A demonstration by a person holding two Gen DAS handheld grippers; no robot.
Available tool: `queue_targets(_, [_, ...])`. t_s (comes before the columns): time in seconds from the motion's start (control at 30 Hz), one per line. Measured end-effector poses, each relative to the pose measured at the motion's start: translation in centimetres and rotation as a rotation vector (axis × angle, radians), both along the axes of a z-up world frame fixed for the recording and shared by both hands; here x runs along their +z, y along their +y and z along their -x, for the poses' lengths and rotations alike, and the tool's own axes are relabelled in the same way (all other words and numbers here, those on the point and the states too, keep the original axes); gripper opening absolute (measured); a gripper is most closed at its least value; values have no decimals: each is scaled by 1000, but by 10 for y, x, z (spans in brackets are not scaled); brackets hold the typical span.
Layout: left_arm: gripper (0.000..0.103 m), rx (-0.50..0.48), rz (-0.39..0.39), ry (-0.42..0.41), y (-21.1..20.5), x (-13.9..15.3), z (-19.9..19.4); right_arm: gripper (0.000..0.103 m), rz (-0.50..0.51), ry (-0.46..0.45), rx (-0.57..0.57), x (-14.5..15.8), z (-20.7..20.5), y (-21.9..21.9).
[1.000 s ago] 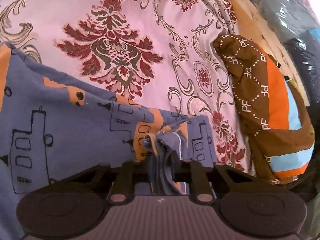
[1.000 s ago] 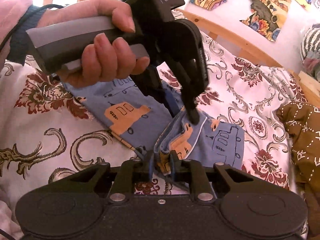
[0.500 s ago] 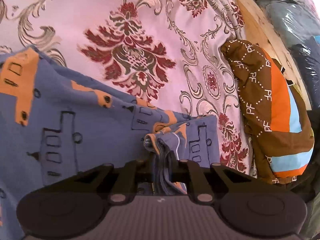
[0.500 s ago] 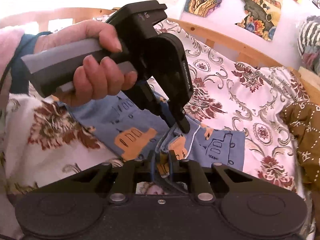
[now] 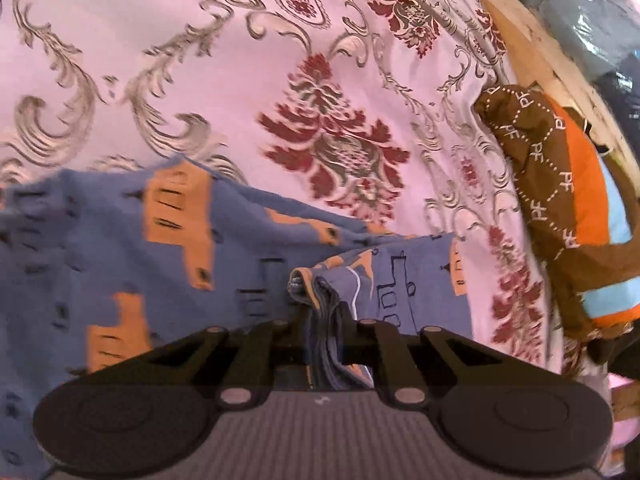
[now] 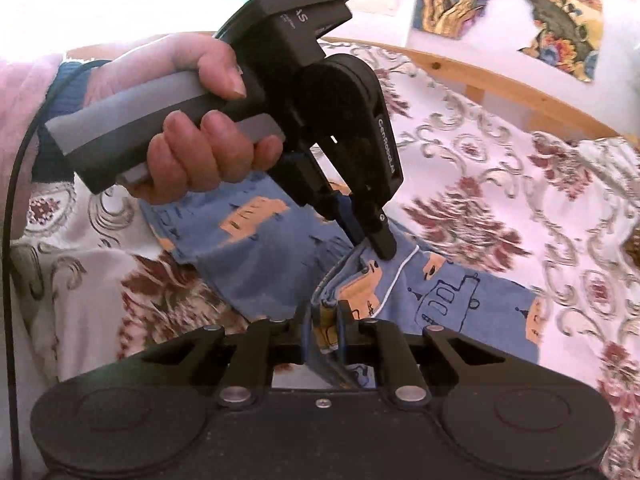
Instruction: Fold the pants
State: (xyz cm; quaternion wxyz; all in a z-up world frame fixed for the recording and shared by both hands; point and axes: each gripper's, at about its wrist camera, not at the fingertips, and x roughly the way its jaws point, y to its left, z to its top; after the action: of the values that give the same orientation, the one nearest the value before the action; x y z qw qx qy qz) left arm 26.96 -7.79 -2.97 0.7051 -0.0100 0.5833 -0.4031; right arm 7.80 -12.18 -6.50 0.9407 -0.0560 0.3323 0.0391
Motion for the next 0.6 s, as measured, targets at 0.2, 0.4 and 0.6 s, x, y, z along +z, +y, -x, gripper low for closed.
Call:
queue_targets(0.2, [12,26,30,-6,22,-5,-9,13,-14,22,32,-5,-16,14])
queue_targets(0.4, [12,59,38,14,36,-11,-20,13,-14,30,51,-7,-25,23])
queue_targets(0.6, [12,51,15,-2,38,-13,-24,13,-18,46,59,-11,-35,30])
